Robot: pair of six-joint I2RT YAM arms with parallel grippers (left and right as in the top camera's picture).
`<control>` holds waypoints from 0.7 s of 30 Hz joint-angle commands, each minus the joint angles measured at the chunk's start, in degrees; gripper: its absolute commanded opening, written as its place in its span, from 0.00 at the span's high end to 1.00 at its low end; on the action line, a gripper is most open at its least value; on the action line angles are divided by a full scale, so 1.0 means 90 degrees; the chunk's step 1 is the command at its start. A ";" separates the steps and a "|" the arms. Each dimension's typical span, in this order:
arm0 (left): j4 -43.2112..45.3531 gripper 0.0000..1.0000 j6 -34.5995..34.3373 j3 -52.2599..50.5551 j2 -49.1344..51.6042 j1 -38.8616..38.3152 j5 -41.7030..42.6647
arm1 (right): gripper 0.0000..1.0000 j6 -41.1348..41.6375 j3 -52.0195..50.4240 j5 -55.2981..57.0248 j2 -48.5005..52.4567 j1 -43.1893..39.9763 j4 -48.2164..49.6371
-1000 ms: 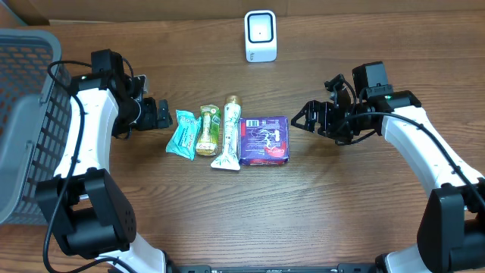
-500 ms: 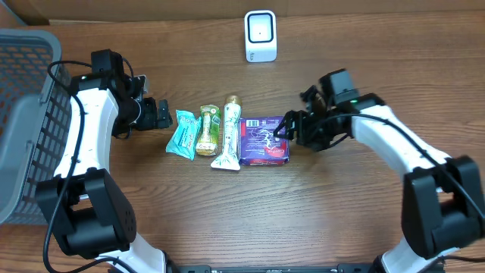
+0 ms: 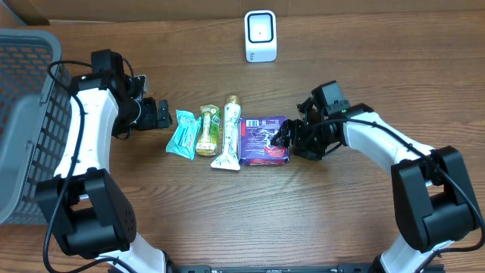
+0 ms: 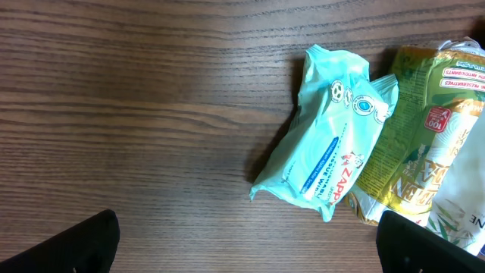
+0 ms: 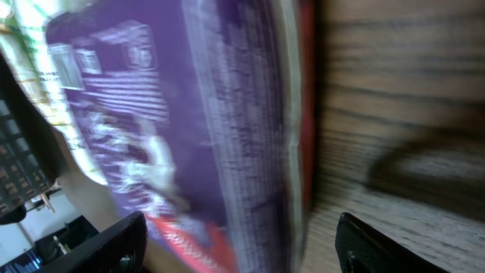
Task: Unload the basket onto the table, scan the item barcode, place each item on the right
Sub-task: 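Lower the right gripper onto the purple box and grasp it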
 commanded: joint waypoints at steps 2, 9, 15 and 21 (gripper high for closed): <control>0.0024 0.01 0.0119 -0.0034 -0.0124 -0.0044 -0.0051 | 0.20 0.0539 -0.0379 0.0053 0.0068 0.0024 0.0498; 0.0024 0.00 0.0119 -0.0034 -0.0124 -0.0044 -0.0051 | 0.24 0.1331 -0.0670 0.0345 0.0070 0.0090 0.1251; 0.0024 0.00 0.0119 -0.0034 -0.0124 -0.0044 -0.0051 | 0.34 0.1540 -0.0680 0.0478 0.0073 0.0146 0.1542; 0.0024 0.01 0.0119 -0.0034 -0.0124 -0.0044 -0.0051 | 0.79 0.1938 -0.0680 0.0770 0.0073 0.0364 0.1564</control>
